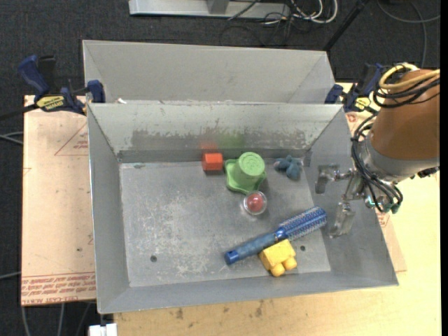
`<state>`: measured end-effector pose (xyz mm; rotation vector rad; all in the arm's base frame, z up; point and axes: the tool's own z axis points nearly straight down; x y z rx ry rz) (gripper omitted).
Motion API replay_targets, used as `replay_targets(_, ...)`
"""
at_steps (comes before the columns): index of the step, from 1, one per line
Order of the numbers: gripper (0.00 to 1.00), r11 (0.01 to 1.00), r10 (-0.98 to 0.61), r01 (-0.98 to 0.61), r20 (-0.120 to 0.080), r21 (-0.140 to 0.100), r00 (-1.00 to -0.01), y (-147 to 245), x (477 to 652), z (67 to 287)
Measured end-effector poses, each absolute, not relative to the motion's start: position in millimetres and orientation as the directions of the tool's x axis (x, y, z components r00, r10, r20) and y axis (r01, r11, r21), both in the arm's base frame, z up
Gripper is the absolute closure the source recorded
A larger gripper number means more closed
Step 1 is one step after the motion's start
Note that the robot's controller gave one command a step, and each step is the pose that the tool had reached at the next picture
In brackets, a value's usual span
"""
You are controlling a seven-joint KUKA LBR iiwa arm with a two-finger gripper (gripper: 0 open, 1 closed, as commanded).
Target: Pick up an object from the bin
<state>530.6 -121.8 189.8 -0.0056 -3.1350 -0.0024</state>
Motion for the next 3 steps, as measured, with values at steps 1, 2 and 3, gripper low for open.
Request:
replay_targets(1,0.0,0.994,-0.112,-0.112,0.005,0.003,-0.994,-93,538.1,66)
replay_targets(2,1.0,0.993,-0.114,-0.114,0.001,0.001,-0.993,-94,539.5,69)
replay_targets(3,1.0,0.995,-0.096,-0.096,-0.011,-0.003,-0.995,-82,543.0,254)
